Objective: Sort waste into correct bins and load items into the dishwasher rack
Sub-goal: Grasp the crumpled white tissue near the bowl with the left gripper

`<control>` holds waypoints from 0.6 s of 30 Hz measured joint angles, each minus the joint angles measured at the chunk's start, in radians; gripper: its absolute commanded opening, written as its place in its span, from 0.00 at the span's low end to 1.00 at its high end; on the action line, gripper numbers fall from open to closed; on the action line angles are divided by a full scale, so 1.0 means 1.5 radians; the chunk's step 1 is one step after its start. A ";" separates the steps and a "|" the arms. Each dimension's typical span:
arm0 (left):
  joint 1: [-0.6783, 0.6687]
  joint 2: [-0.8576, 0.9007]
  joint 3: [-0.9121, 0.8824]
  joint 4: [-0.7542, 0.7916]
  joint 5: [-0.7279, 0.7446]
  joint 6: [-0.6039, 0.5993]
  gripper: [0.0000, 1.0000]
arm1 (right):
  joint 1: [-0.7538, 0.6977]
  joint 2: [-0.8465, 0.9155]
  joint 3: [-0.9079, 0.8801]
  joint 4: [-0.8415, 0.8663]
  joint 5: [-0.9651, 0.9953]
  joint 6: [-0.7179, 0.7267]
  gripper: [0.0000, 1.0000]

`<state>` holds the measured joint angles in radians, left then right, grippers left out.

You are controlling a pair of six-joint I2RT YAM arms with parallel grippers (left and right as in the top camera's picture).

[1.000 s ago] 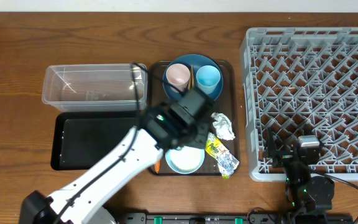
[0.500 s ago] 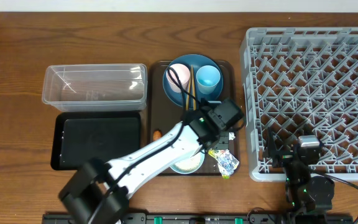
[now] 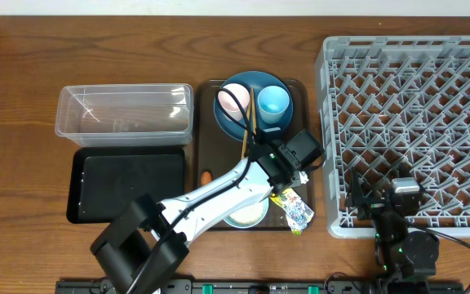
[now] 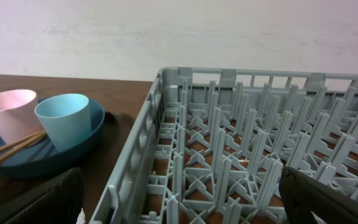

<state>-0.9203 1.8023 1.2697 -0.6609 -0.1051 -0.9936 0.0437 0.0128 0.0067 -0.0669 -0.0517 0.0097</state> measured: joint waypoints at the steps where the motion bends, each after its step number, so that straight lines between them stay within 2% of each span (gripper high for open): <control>1: 0.000 0.001 0.000 0.002 -0.004 -0.001 0.51 | 0.000 0.000 0.000 0.000 0.000 0.000 0.99; 4: 0.000 0.011 0.000 0.004 -0.008 -0.003 0.57 | 0.000 0.000 0.000 0.000 0.000 0.000 0.99; 8: 0.000 0.042 0.000 0.007 -0.012 -0.006 0.57 | 0.000 0.000 0.000 0.000 0.000 0.000 0.99; 10: 0.000 0.057 0.000 0.009 -0.013 -0.008 0.43 | 0.000 0.000 0.000 0.000 0.000 0.000 0.99; 13: 0.000 0.065 0.000 0.009 -0.017 -0.012 0.27 | 0.000 0.000 0.000 0.000 0.000 0.000 0.99; 18: 0.000 0.065 0.000 0.009 -0.020 -0.015 0.14 | 0.000 0.000 0.000 0.000 0.000 0.000 0.99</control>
<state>-0.9203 1.8992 1.2697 -0.6476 -0.1349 -1.0161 0.0437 0.0128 0.0067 -0.0669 -0.0517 0.0097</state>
